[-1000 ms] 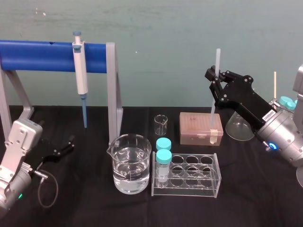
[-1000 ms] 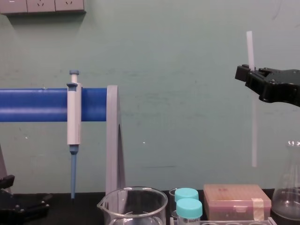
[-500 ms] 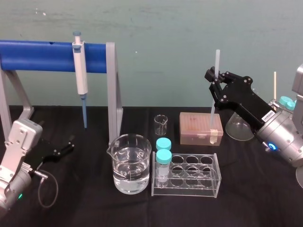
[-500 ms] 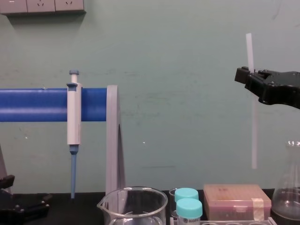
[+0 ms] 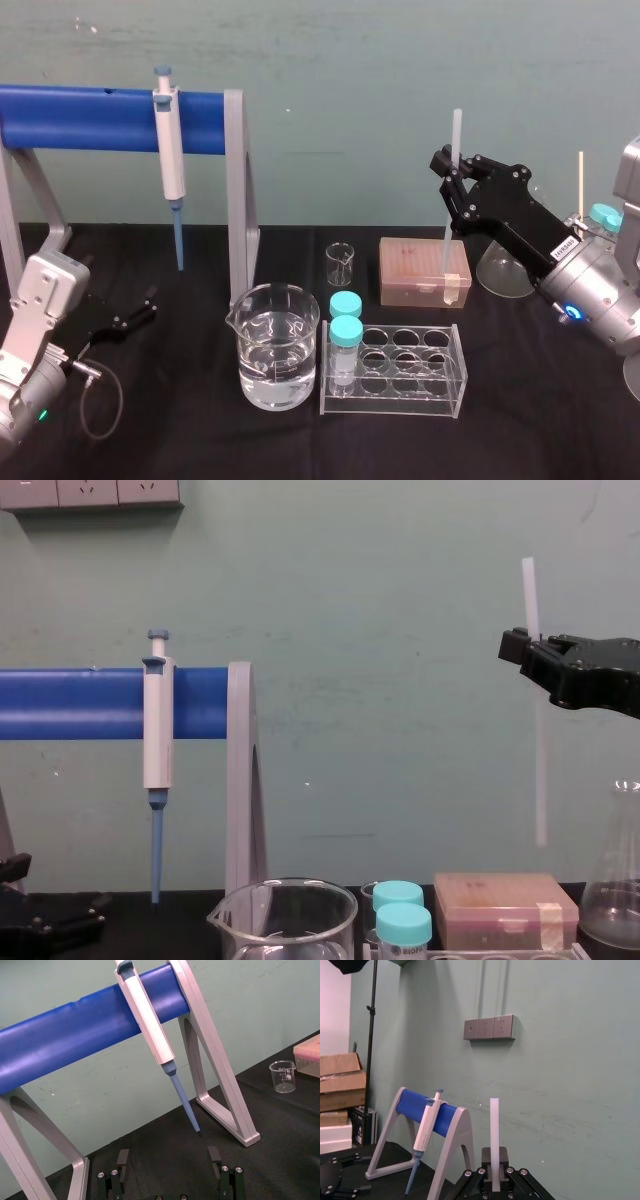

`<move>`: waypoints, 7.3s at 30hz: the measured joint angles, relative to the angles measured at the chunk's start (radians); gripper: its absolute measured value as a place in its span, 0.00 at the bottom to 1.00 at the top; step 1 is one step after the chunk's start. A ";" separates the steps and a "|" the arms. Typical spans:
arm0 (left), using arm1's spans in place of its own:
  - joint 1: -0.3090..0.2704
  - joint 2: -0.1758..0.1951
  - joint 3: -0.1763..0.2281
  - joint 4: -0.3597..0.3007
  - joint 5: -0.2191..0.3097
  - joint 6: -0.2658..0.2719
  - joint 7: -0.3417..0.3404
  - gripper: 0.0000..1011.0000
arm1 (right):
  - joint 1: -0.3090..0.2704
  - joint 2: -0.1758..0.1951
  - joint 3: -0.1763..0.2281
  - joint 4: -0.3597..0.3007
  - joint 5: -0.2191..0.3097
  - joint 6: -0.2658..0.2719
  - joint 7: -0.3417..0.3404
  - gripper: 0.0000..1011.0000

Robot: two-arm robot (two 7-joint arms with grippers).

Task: Pick up the stirring rod with one hand, then place it down.

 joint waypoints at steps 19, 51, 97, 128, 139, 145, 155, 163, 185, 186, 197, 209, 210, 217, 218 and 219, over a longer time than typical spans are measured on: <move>0.000 0.000 0.000 0.000 0.000 0.000 0.000 0.99 | -0.009 0.003 0.002 -0.006 0.002 0.000 0.001 0.07; 0.000 0.000 0.000 0.000 0.000 0.000 0.000 0.99 | -0.133 0.117 -0.012 0.009 0.214 -0.063 0.211 0.07; 0.000 0.000 0.000 0.000 0.000 0.000 0.000 0.99 | -0.064 0.026 -0.083 0.259 0.108 -0.151 0.231 0.07; 0.000 0.000 0.000 0.000 0.000 0.000 0.000 0.99 | -0.067 0.025 -0.081 0.256 0.102 -0.151 0.223 0.50; 0.000 0.000 0.000 0.000 0.000 0.000 0.000 0.99 | -0.067 0.025 -0.081 0.256 0.102 -0.151 0.224 0.87; 0.000 0.000 0.000 0.000 0.000 0.000 0.000 0.99 | -0.067 0.025 -0.081 0.256 0.103 -0.151 0.224 0.99; 0.000 0.000 0.000 0.000 0.000 0.000 0.000 0.99 | -0.072 0.025 -0.075 0.250 0.103 -0.145 0.214 0.99; 0.000 0.000 0.000 0.000 0.000 0.000 0.000 0.99 | -0.102 0.036 -0.052 0.224 0.096 -0.128 0.177 0.99; 0.000 0.000 0.000 0.000 0.000 0.000 0.000 0.99 | -0.296 0.087 0.055 0.053 0.095 -0.047 0.049 0.99; 0.000 0.000 0.000 0.000 0.000 0.000 0.000 0.99 | -0.307 0.089 0.061 0.044 0.096 -0.042 0.044 0.99; 0.000 0.000 0.000 0.000 0.000 0.000 0.000 0.99 | -0.431 0.118 0.154 -0.057 0.102 0.007 -0.049 0.99; 0.000 0.000 0.000 0.000 0.000 0.000 0.000 0.99 | -0.341 0.059 0.204 0.008 -0.016 0.029 -0.213 0.99; 0.000 0.000 0.000 0.000 0.000 0.000 0.000 0.99 | -0.320 0.047 0.198 0.028 -0.029 0.027 -0.219 0.99; 0.000 0.000 0.000 0.000 0.000 0.000 0.000 0.99 | -0.267 0.007 0.184 0.077 -0.063 0.041 -0.250 0.99; 0.000 0.000 0.000 0.000 0.000 0.000 0.000 0.99 | -0.268 0.008 0.184 0.076 -0.063 0.041 -0.250 0.99; 0.000 0.000 0.000 0.000 0.000 0.000 0.000 0.99 | -0.269 0.009 0.184 0.075 -0.062 0.041 -0.249 0.99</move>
